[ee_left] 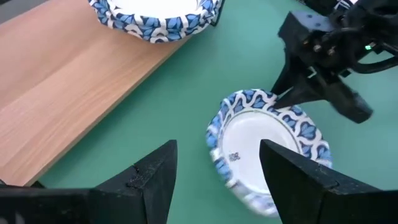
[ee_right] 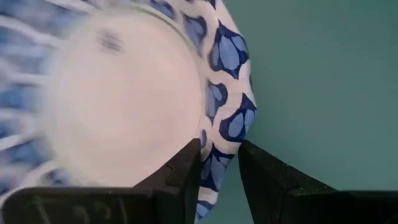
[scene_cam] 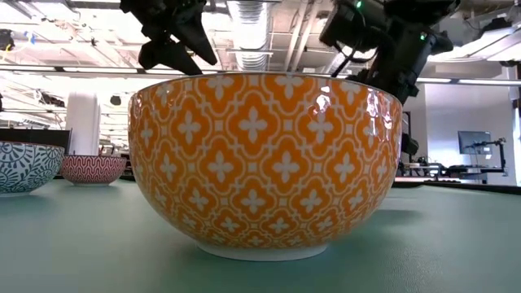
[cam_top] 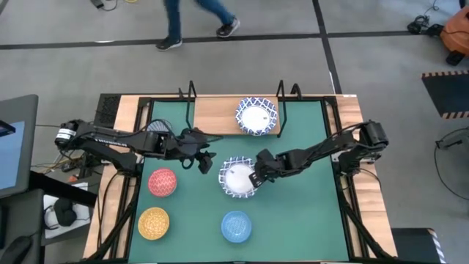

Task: Place and stack bowls onto a shelf
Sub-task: Stack the white bowl on top of the white bowl on the shelf

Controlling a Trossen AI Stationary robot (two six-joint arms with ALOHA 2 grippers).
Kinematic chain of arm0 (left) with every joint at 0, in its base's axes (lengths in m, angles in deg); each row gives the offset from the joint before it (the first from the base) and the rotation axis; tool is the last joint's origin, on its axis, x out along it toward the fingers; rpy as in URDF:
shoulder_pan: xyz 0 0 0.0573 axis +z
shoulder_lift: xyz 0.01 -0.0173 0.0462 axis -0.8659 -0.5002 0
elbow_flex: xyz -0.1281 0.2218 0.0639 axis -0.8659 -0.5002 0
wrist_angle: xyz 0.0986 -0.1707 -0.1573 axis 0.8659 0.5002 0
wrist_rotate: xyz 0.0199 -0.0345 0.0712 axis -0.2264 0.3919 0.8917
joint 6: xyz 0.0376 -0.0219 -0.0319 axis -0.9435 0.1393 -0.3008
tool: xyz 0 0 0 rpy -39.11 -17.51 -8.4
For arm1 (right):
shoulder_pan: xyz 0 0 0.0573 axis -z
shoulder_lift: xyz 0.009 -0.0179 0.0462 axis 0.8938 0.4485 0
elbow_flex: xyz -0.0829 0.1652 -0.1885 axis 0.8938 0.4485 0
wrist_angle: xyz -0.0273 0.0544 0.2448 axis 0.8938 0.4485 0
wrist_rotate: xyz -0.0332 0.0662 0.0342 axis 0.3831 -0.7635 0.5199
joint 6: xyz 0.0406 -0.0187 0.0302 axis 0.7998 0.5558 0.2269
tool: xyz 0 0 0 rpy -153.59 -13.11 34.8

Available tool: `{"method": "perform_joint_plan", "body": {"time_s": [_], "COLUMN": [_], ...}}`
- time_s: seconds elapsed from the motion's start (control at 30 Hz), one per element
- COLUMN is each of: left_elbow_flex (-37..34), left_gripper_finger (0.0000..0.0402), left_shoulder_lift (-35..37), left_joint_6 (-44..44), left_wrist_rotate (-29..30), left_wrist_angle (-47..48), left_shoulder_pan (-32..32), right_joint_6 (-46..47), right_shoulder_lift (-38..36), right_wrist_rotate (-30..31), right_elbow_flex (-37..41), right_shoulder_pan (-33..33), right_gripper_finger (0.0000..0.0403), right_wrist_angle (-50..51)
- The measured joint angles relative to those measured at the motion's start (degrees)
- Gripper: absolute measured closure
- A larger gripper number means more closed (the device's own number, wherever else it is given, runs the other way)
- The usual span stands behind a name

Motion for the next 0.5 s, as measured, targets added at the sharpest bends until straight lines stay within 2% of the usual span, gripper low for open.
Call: {"method": "perform_joint_plan", "body": {"time_s": [0.17,0.23,0.37,0.5], "left_elbow_flex": [0.02,0.02,0.02,0.04], "left_gripper_finger": [0.0189,0.0189,0.0189,0.0189], "left_shoulder_lift": [0.0,0.0,0.0,0.0], "left_joint_6": [-1.4,-2.19,-2.68,-2.67], "left_wrist_rotate": [0.9,1.02,0.74,-2.05], "left_wrist_angle": [-0.07,-0.08,-0.03,-0.24], "left_shoulder_pan": [0.54,1.13,2.17,2.69], "right_joint_6": [-1.42,-2.1,-2.88,-2.94], "right_shoulder_lift": [1.25,2.69,4.17,2.6], "right_wrist_rotate": [-0.26,-2.48,-5.55,-4.9], "right_elbow_flex": [-0.01,-0.04,-0.15,-0.06], "right_shoulder_pan": [1.69,2.86,4.08,3.01], "right_gripper_finger": [0.0269,0.0278,0.0318,0.0376], "right_wrist_angle": [-2.17,-3.68,-6.74,-6.49]}}
